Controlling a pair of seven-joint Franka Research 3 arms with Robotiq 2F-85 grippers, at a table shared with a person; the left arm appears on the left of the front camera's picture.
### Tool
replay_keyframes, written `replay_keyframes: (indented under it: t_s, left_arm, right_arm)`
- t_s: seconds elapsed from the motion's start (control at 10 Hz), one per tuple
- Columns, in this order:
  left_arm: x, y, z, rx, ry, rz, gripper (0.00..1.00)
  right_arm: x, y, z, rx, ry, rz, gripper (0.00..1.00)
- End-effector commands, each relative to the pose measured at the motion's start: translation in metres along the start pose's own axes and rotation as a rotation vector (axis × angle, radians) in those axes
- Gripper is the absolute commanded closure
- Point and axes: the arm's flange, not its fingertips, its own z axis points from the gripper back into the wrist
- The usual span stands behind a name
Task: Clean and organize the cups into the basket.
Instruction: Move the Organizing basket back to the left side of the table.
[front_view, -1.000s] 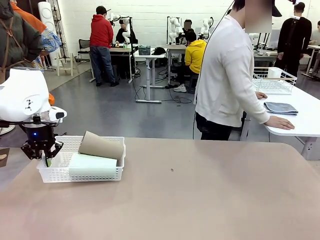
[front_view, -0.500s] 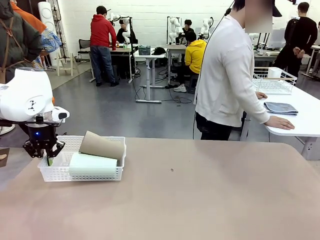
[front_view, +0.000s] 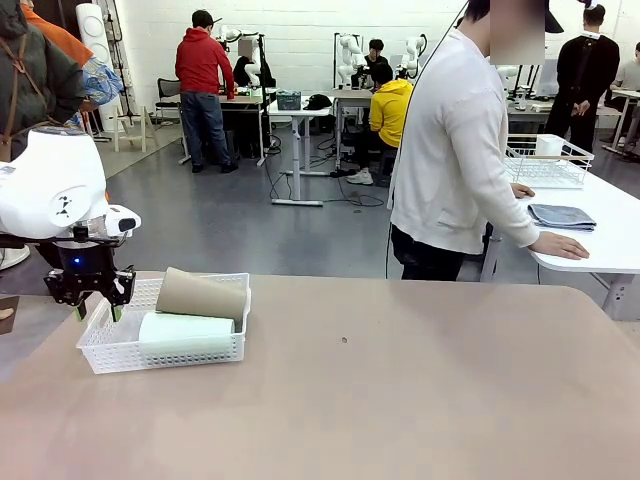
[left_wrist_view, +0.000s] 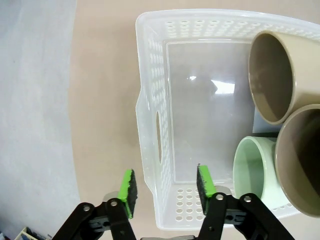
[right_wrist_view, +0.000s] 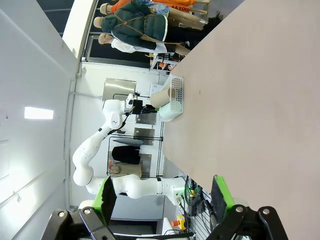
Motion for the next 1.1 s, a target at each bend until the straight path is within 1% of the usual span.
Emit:
replay_keyframes:
  t_s: [0.0,0.2,0.3,0.4,0.5,0.6,0.7,0.8,0.9,1.0]
  left_arm:
    - [-0.004,-0.006,-0.002,0.041,0.002,0.026,0.0]
    - [-0.003,-0.009,-0.002,0.046,0.015,0.033,0.0]
    - [-0.003,-0.009,0.0,0.051,0.02,0.033,0.06]
    - [-0.005,-0.011,0.004,0.072,0.02,0.033,0.0]
    - [-0.012,-0.014,0.015,0.082,-0.001,0.04,0.0]
    - [-0.028,-0.02,0.04,0.044,-0.044,0.027,0.0]
    - [-0.051,-0.024,0.073,-0.056,-0.087,-0.042,0.0]
    - [-0.078,-0.029,0.104,-0.078,-0.139,-0.09,0.0]
    - [-0.102,-0.035,0.128,-0.067,-0.183,-0.129,0.0]
    - [-0.122,-0.041,0.143,-0.052,-0.204,-0.136,0.0]
  right_arm:
    - [0.0,0.0,-0.001,-0.011,-0.003,0.004,0.0]
    - [0.0,0.0,-0.001,-0.011,-0.003,0.004,0.0]
    - [0.0,0.0,-0.001,-0.011,-0.003,0.004,0.0]
    - [0.0,0.0,-0.001,-0.011,-0.003,0.004,0.0]
    - [0.0,0.0,-0.001,-0.011,-0.003,0.004,0.0]
    - [0.0,0.0,-0.001,-0.011,-0.003,0.004,0.0]
    - [0.0,0.0,-0.001,-0.011,-0.003,0.004,0.0]
    - [0.0,0.0,-0.001,-0.011,-0.003,0.004,0.0]
    - [0.0,0.0,-0.001,-0.011,-0.003,0.004,0.0]
    - [0.0,0.0,-0.001,-0.011,-0.003,0.004,0.0]
